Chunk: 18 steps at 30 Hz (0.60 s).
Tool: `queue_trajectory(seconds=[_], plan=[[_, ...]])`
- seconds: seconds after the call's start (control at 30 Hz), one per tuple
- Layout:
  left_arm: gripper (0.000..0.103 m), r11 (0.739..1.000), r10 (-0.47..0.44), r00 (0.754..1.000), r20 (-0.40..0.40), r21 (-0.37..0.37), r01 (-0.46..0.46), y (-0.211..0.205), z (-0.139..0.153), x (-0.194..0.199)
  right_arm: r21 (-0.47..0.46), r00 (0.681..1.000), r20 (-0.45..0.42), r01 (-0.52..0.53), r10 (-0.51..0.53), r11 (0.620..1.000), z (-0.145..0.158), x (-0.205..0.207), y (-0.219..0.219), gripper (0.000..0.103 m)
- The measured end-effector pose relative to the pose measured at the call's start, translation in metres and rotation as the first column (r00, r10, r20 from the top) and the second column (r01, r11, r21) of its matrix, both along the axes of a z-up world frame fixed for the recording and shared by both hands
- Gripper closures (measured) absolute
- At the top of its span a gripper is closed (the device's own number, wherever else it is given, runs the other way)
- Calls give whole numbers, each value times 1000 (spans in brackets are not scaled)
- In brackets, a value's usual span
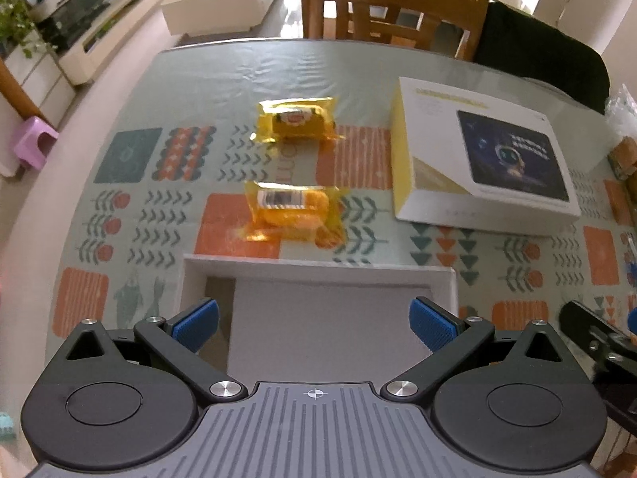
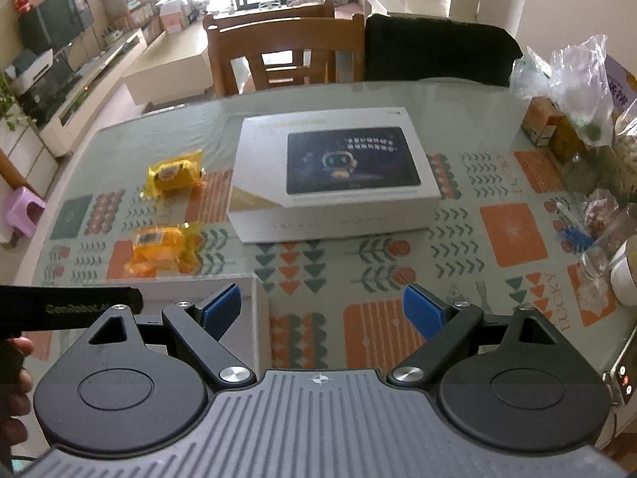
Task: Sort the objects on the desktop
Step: 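Move the left tool toward the barcode-wrapped yellow snack cake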
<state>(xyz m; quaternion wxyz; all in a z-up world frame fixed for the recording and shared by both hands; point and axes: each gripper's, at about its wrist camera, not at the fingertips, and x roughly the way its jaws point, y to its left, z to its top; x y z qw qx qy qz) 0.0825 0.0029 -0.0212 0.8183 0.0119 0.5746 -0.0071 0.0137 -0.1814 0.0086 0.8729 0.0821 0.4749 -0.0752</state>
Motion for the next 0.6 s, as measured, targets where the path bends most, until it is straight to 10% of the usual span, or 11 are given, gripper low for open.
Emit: queue_trajectory(seconds=[0.6], plan=[[0, 997, -72, 995, -66, -11, 71, 20, -55, 81, -127, 999, -16, 27, -29, 991, -12, 62, 35, 0]])
